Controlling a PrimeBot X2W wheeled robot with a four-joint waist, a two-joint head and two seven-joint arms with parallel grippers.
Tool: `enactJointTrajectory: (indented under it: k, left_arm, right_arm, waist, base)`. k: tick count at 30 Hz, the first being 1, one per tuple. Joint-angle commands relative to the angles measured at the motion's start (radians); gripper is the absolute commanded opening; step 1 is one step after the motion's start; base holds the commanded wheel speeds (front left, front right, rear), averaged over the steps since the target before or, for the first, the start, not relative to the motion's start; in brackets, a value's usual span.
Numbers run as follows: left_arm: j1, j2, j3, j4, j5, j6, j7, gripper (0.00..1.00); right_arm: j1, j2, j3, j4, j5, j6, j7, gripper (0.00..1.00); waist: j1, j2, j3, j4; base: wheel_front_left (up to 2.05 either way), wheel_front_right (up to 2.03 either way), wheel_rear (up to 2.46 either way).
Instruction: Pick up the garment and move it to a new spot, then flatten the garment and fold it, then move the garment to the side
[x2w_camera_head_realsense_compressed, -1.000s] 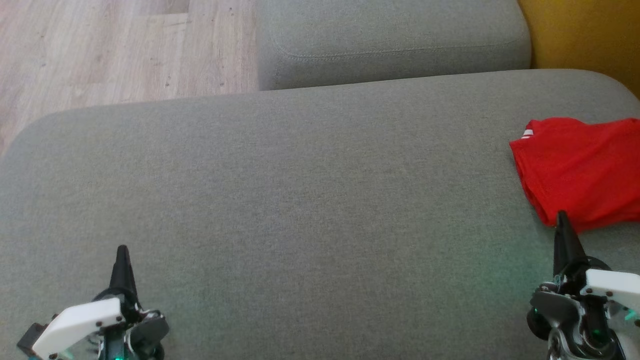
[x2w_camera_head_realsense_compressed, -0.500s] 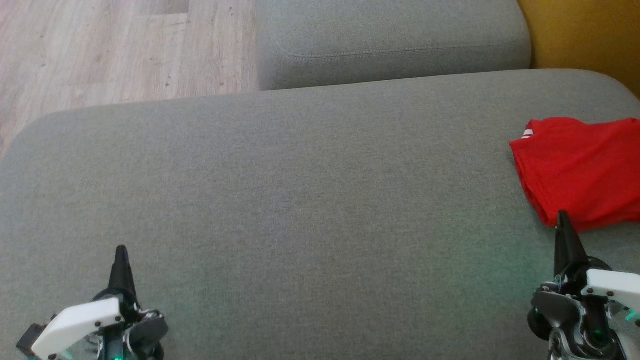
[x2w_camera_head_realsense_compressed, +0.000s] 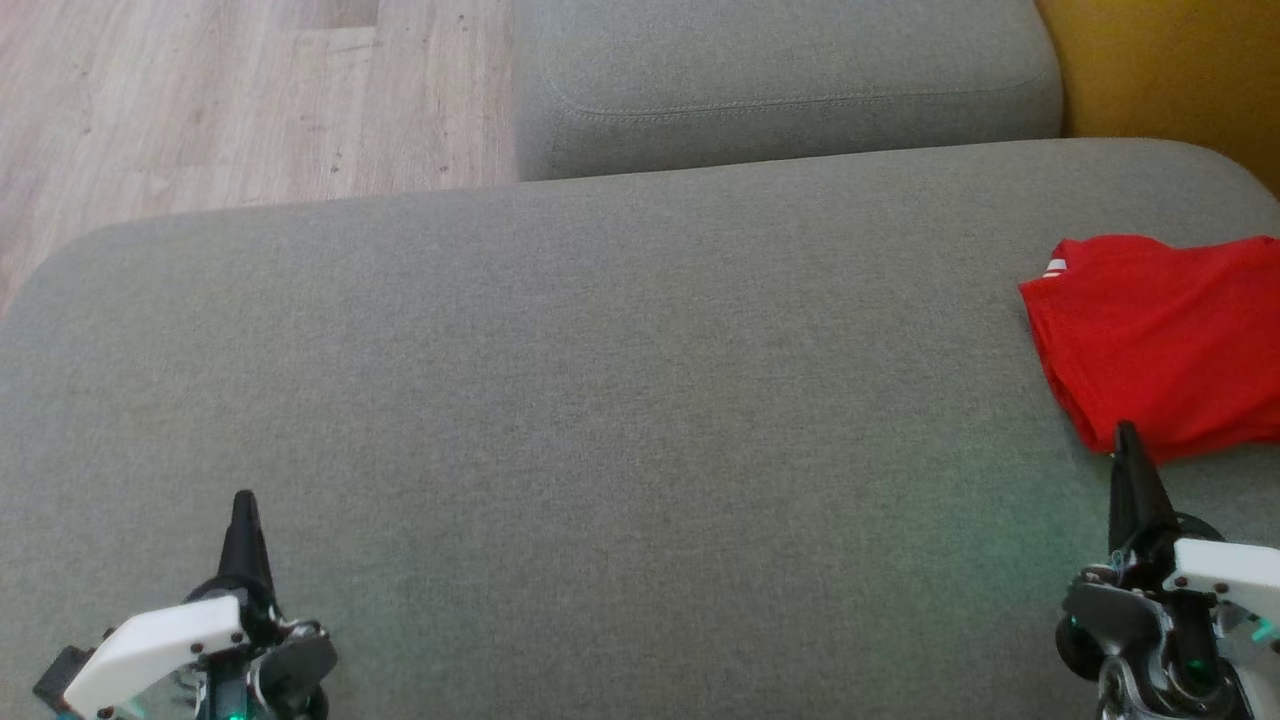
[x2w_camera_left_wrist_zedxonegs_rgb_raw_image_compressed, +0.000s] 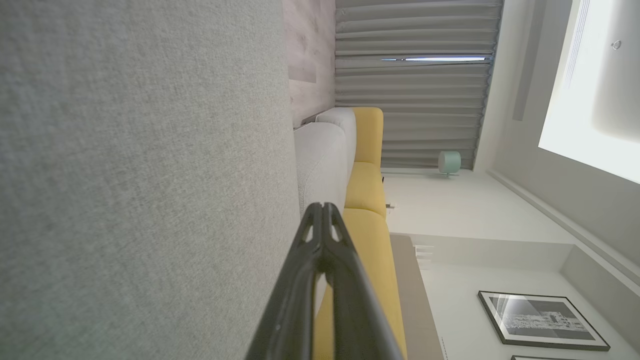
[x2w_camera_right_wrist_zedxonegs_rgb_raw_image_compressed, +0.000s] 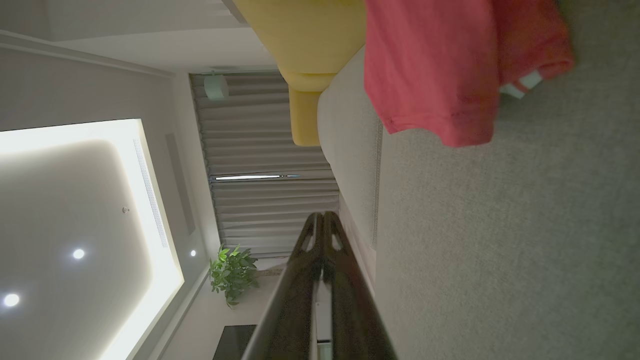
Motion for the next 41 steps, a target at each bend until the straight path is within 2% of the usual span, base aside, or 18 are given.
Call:
enactJointTrajectory:
  k: [1, 41]
  left_arm:
    - [-0.05, 0.007, 0.035, -0.028, 0.011, -0.007, 0.004, 0.0]
    - [-0.051, 0.002, 0.042, -0.028, 0.017, -0.007, 0.01, 0.0]
  right_arm:
    - [-0.051, -0.009, 0.017, -0.032, -0.007, 0.007, 0.006, 0.0]
    - [-0.051, -0.005, 0.011, -0.031, -0.011, 0.007, 0.01, 0.0]
  waist:
    - [0.0, 0.0, 0.0, 0.0]
    - [0.0, 0.0, 0.0, 0.0]
  base:
    - [0.0, 0.0, 0.0]
    - [0.0, 0.0, 0.0]
